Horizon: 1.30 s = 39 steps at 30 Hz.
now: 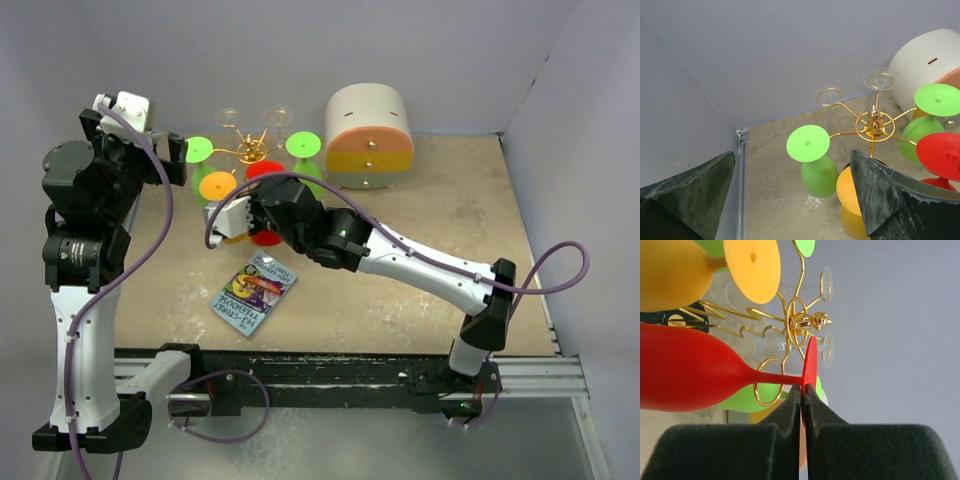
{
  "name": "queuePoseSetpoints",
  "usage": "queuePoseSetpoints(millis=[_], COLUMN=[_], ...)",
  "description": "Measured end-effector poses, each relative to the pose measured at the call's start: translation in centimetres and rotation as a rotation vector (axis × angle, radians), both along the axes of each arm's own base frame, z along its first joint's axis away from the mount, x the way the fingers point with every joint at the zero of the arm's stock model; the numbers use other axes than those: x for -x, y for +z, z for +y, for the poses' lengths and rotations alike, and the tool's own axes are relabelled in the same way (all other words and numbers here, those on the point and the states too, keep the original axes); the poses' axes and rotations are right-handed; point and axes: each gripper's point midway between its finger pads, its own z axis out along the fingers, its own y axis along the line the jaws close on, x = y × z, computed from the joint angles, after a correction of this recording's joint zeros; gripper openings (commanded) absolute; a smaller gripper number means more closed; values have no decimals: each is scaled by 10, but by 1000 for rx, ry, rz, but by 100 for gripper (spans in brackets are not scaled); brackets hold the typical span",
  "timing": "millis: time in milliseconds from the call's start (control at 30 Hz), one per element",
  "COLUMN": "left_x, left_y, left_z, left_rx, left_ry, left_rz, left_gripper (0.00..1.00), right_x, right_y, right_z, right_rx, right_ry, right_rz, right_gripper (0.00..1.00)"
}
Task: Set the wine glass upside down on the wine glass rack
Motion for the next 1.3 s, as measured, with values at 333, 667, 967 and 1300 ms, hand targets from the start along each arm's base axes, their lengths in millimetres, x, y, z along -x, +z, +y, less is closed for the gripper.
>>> queuePoseSetpoints(millis=[333,667,967,1300], left_x=[0,0,1,-1], left_y=[0,0,1,0], left_z=[-2,-2,-2,-2], left_rx=[0,0,0,0], left_ry=[-12,-15,-15,-17], left_rz=[0,0,-3,-10], left_gripper=[99,99,99,99], right_x=[-1,-10,-31,-43], right_y=[-10,-20,-19,-16], right_z=[10,25,18,12], right_rx=[27,39,37,34], right_ry=[24,42,18,15], right_rz=[0,5,-1,-11], right_gripper=[0,0,0,0])
